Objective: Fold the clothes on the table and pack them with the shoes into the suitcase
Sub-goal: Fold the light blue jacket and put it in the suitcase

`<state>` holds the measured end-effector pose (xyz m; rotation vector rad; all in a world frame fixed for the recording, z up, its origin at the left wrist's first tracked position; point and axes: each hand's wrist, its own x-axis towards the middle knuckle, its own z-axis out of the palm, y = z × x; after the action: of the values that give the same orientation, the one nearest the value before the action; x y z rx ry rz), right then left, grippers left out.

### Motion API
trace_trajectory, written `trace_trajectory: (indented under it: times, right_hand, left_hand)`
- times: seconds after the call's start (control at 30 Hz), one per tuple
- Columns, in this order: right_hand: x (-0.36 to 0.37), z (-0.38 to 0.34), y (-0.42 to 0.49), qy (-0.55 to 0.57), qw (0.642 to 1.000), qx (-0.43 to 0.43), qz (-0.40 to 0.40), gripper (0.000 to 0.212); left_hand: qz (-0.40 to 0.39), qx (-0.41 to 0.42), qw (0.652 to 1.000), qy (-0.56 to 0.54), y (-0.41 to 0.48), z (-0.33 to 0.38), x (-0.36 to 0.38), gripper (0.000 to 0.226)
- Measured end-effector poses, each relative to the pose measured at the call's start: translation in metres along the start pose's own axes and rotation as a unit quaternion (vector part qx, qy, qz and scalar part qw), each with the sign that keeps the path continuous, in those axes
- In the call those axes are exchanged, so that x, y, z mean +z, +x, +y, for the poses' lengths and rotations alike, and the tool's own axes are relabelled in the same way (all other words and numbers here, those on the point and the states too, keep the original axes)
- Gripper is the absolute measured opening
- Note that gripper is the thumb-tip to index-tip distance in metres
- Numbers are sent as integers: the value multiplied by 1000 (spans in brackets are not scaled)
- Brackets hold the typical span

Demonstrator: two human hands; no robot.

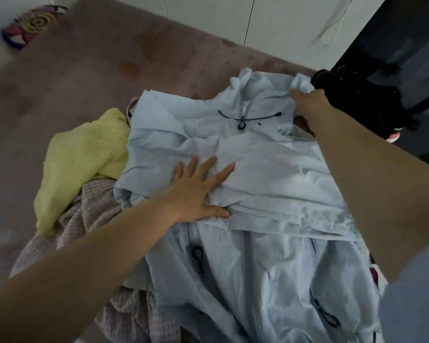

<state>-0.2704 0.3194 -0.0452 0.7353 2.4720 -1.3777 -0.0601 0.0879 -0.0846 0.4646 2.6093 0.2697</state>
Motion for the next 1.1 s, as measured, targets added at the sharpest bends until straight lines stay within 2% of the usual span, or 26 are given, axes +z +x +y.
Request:
trace_trajectory:
  times: [0.07,0.13,0.2,0.23,0.27,0.33,0.4,0.47,0.53,0.6,0.67,0.73,0.8,0.9,0.97,1.0,1.03,1.1]
  right_hand:
    - [6,4,12,-5,1000,27,0,74]
    - [8,8,21,-28,999,14,-13,52]
    - [3,3,20,-14,999,-26,-30,42]
    - [-1,-3,12,21,996,-66,-47,42]
    - [-7,-10,-1,70,987,-120,-77,39]
    - [-25,-20,-43,115,944,-250,-179,33]
    - [-48,-18,-92,10,892,-384,-239,34]
    - [-62,2,-133,-143,814,-510,-236,22]
    - [-66,37,-158,-282,726,-599,-184,25]
    - [-70,73,-172,-386,705,-577,-145,39]
    - [-73,101,-185,-429,705,-548,-138,48]
    - [-72,115,-201,-462,702,-530,-110,44]
    - [-67,122,-216,-471,717,-507,-85,42]
    - [-66,116,-234,-455,751,-467,-108,43]
    - [-77,100,-237,-378,834,-388,-101,39]
    - [-83,91,-234,-327,879,-337,-86,35]
    - [-88,84,-229,-270,912,-306,-46,30]
    - [-92,71,-208,-152,961,-229,32,27]
  left_hand:
    - [0,1,1000,-4,0,0,-1,92]
    - [-13,2,1000,1,-1,0,-2,92]
    - [-19,11,1000,-17,-3,-2,-8,91]
    - [0,22,999,-43,-4,-4,-12,88]
    - [52,48,994,-88,-6,-5,-20,84]
    - [227,101,946,-206,-9,-7,-41,68]
    - [392,86,862,-310,-11,-14,-68,46]
    - [515,62,781,-348,-12,-17,-102,29]
    - [578,52,731,-360,-10,-19,-132,22]
    - [572,39,730,-372,-2,-21,-150,31]
    - [520,17,777,-354,11,-18,-156,47]
    - [446,13,841,-305,24,-3,-153,58]
    - [370,48,893,-252,35,20,-146,64]
    - [200,103,942,-248,49,57,-136,73]
    - [118,83,970,-195,59,75,-126,70]
    - [108,69,979,-156,63,80,-120,62]
    - [121,60,982,-130,63,84,-114,51]
    - [171,57,970,-162,58,83,-103,37]
